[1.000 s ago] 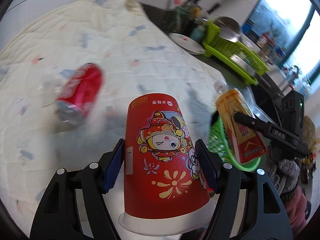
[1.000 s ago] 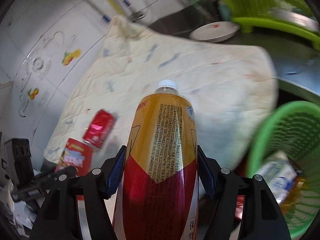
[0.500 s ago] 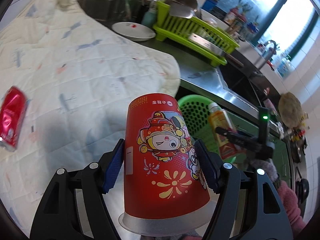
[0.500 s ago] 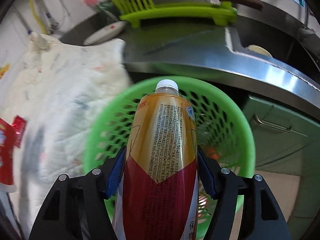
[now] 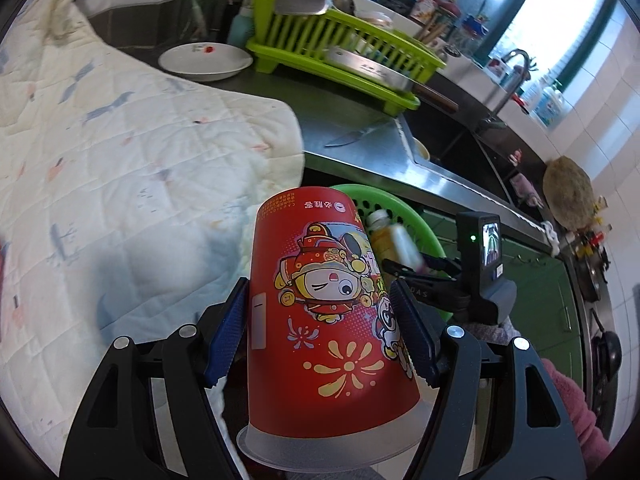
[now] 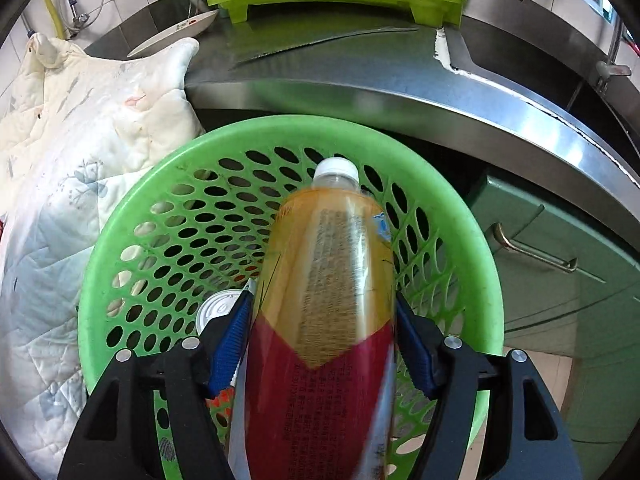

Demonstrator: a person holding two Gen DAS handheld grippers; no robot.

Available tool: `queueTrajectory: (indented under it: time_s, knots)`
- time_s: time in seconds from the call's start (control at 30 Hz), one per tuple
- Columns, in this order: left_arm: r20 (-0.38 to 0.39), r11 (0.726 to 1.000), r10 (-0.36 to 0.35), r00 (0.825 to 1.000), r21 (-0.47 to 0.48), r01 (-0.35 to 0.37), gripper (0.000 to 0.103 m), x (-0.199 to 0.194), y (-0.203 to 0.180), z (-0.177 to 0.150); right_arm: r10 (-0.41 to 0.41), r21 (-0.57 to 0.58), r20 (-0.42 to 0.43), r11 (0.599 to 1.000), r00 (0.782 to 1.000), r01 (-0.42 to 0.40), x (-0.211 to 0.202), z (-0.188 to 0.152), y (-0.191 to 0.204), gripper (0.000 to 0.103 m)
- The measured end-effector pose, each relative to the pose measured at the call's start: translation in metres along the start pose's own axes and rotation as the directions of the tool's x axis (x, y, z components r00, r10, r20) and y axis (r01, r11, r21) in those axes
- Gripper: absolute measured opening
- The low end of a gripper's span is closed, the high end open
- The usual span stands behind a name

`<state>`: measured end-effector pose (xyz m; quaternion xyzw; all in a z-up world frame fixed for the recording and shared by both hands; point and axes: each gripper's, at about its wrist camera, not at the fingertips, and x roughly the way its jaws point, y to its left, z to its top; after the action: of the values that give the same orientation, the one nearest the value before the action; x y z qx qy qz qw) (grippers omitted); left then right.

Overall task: Collect trash
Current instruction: 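Carry the bottle and the red cup over the green basket with both tools, then open the right tool to drop the bottle while the left tool drops the red cup, then move both tools back over the clear cup and red can on the cloth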

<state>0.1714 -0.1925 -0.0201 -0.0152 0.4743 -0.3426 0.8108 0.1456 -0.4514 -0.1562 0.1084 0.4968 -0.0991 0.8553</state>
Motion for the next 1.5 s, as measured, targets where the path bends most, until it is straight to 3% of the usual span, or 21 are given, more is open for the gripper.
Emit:
queueTrajectory:
  time_s: [0.57, 0.77, 0.93, 1.0, 1.2, 1.5]
  knots:
    - [-0.053, 0.997, -0.068, 0.996, 0.044, 0.070, 0.069, 0.082, -0.048, 0.008, 0.079, 0.050, 0.171, 0.995, 0.982, -0.089, -0.084, -0.028, -0.018, 0.072]
    - [-0.074, 0.996, -0.042, 0.996, 0.076, 0.048, 0.070, 0.109, -0.062, 0.005, 0.099, 0.074, 0.214, 0.990, 0.972, -0.117, -0.105, -0.041, -0.028, 0.073]
    - [-0.093, 0.995, -0.064, 0.994, 0.074, 0.071, 0.073, 0.124, -0.066, 0.001, 0.106, 0.090, 0.230, 0.988, 0.967, -0.129, -0.113, -0.049, -0.036, 0.073]
    - [-0.087, 0.995, -0.032, 0.996, 0.087, 0.040, 0.076, 0.128, -0.068, -0.001, 0.110, 0.099, 0.230, 0.986, 0.967, -0.135, -0.113, -0.051, -0.038, 0.073]
    - [-0.089, 0.995, -0.041, 0.995, 0.083, 0.049, 0.076, 0.125, -0.064, -0.006, 0.122, 0.105, 0.224, 0.983, 0.967, -0.148, -0.113, -0.056, -0.036, 0.073]
    - [-0.035, 0.997, 0.000, 0.999, 0.074, 0.003, 0.076, 0.078, -0.042, -0.014, 0.154, 0.080, 0.237, 0.981, 0.959, -0.177, -0.123, -0.056, -0.016, 0.073]
